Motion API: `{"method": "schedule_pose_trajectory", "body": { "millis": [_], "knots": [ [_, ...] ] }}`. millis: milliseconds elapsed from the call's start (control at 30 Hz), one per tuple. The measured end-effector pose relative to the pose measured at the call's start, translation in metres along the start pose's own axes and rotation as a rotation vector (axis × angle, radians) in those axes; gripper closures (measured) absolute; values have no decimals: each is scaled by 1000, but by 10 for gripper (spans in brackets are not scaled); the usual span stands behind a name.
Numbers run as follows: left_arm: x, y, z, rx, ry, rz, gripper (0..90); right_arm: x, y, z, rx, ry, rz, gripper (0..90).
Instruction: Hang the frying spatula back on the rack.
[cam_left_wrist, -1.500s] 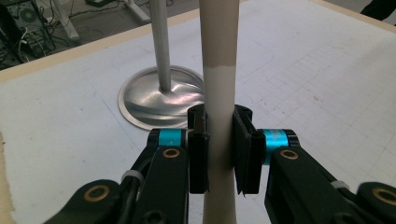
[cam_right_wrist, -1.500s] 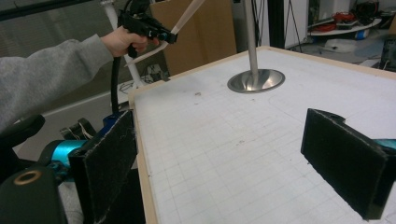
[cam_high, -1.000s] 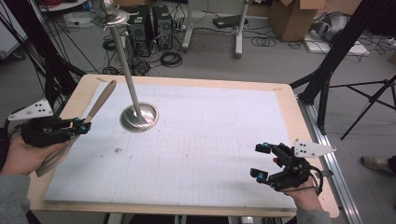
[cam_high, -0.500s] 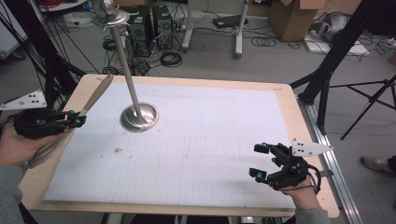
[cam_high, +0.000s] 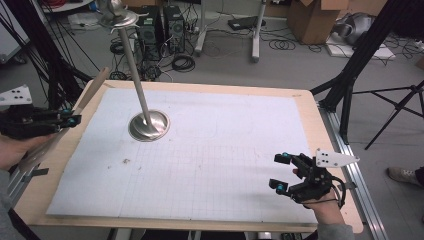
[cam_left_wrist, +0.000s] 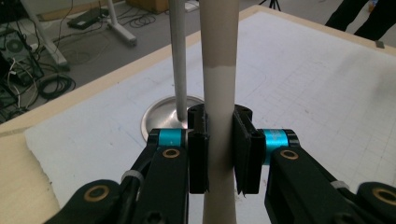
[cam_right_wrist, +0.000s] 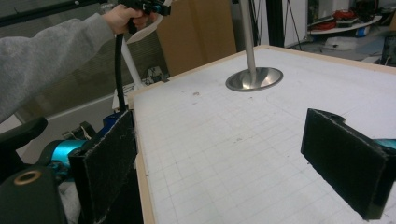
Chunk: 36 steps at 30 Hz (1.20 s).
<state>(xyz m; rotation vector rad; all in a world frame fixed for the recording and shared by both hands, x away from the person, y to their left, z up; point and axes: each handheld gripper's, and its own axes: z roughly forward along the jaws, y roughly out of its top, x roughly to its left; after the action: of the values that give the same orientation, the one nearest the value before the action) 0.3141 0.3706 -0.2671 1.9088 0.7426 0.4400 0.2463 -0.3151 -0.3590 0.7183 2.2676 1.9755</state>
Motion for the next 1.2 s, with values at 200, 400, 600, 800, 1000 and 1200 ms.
{"method": "schedule_pose_trajectory", "body": {
  "millis": [200, 400, 600, 800, 1000, 1200],
  "knots": [
    [5, 9, -6, -7, 6, 8, 777, -2, -1, -5, -11, -8, 2, 97],
    [12, 16, -9, -28, 12, 1, 777, -3, -3, -8, -14, -13, 7, 97],
    [19, 18, -10, -40, 18, -6, 777, -3, -3, -10, -14, -15, 13, 98],
    [28, 22, -13, -57, 13, 7, 777, -6, -5, -12, -22, -27, 18, 97],
    [34, 27, -19, -68, 16, 12, 777, -8, -6, -14, -19, -36, 18, 98],
    [39, 34, -22, -77, 18, 15, 777, -9, -8, -15, -19, -41, 26, 97]
  ]
}}
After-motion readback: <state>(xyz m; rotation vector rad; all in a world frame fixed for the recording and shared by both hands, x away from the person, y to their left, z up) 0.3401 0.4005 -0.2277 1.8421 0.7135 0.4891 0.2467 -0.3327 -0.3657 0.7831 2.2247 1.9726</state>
